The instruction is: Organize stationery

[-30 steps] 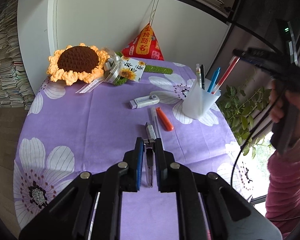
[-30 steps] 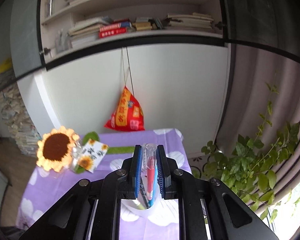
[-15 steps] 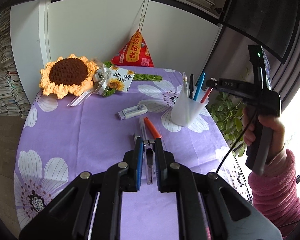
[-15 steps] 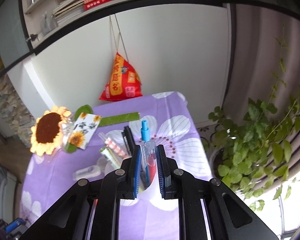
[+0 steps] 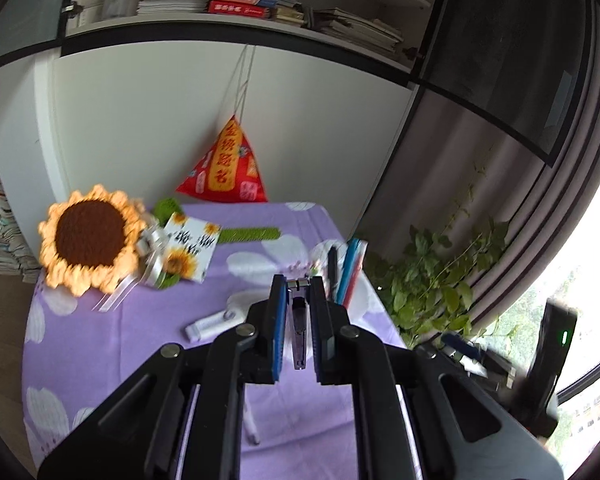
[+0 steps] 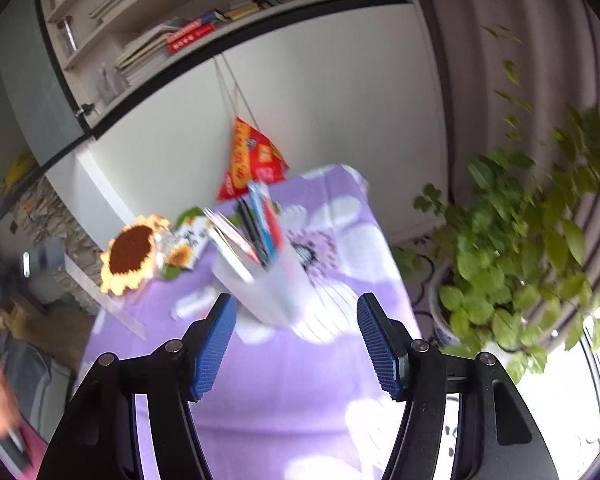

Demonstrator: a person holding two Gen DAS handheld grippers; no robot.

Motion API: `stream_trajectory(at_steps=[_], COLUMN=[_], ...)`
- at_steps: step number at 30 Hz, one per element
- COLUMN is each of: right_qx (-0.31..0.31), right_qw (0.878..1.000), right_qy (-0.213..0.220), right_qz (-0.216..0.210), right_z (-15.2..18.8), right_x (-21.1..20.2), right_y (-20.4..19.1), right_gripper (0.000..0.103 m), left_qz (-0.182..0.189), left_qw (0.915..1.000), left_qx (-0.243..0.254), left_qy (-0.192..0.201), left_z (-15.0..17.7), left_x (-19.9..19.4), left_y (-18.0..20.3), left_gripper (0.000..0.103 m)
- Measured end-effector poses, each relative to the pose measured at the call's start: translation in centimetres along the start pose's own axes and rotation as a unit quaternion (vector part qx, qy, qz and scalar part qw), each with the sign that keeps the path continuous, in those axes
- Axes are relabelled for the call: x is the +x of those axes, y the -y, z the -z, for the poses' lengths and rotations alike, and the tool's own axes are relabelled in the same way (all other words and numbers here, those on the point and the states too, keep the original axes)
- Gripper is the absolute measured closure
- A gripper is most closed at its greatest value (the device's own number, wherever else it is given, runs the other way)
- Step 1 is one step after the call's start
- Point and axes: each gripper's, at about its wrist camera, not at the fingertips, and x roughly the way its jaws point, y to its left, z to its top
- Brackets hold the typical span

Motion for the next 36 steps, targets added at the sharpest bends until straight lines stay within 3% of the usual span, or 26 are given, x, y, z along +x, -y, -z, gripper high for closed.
stream_trajectory(at_steps=[11,19,28,36], right_qx=[0.028,0.029,0.022,0.016], right_qw=[0.999,0.999,0.999,0.999], right_qy=[-0.035,-0.026,-0.033,-0.038], right_qz=[0.028,0.02,0.011,0.011], right_z=[3.8,3.8,3.9,4.2], right_x=[-1.0,-1.3,-1.0,-1.0], right_y=[4.1,4.3,3.5,2.9], right_gripper=[0.04,0.04,0.04,0.04], left_qz=[0.003,-0.034,-0.047,-0.052], left_qw=[0.9999,0.9985,0.9953,0.9952], left_qx=[0.011,0.037,0.053,0.04], left_qy=[0.003,-0.021,-0.065,-0.073], left_z=[-3.4,-1.8,0.7,2.1], left_x=[4.6,7.9,10.0,9.1], left_y=[3.1,3.6,3.6,2.0], left_gripper=[0.094,0.094,0.094,0.094])
